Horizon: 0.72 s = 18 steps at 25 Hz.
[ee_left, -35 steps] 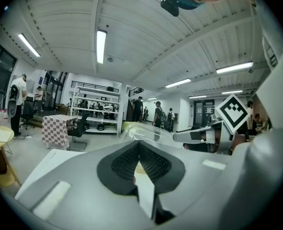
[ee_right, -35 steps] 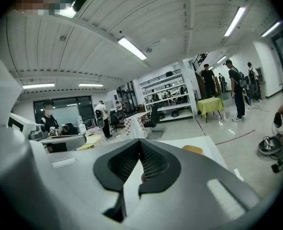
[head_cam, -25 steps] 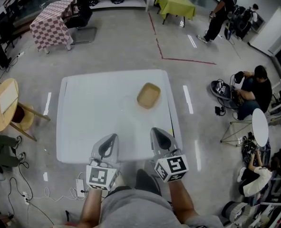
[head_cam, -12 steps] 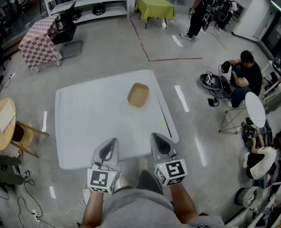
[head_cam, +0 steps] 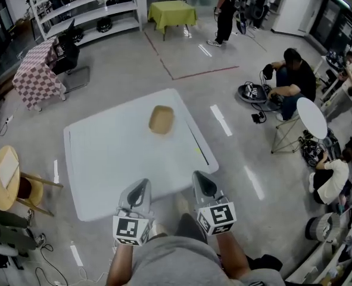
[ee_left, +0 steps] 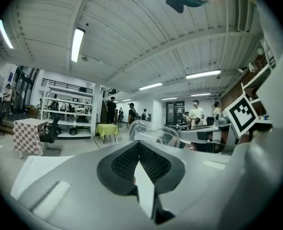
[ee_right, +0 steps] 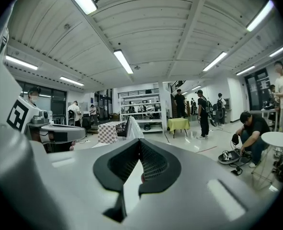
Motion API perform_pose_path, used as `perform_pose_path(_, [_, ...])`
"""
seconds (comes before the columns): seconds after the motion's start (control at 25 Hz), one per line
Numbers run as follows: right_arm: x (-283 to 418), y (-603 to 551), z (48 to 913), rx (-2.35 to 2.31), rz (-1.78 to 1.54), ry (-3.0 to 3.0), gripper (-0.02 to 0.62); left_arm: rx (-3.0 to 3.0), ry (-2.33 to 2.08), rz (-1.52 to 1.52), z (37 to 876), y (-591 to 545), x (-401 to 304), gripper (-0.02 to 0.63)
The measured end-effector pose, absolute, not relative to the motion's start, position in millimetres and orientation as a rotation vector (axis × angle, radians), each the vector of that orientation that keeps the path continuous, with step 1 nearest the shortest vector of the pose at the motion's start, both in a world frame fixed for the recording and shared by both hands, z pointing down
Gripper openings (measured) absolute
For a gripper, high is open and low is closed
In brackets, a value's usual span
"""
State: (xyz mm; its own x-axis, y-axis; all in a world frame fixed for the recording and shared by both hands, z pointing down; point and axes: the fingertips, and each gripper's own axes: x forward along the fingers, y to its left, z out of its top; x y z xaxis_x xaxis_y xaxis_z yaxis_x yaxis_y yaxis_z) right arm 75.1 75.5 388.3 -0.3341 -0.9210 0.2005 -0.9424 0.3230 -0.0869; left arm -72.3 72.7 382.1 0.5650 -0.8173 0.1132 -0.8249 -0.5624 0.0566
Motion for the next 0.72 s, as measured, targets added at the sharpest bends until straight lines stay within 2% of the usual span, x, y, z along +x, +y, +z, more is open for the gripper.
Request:
perform_pose_path(0.4, [105,95,394,1.824,0.295,-2.392,0.003,2.746,-1.332,0.114,378,81,-45,0.011])
perform_pose_path(0.72, [104,87,394,1.814,0.291,-2.402,0.003,2.732,-1.343,0.114,382,73,-45,0.011])
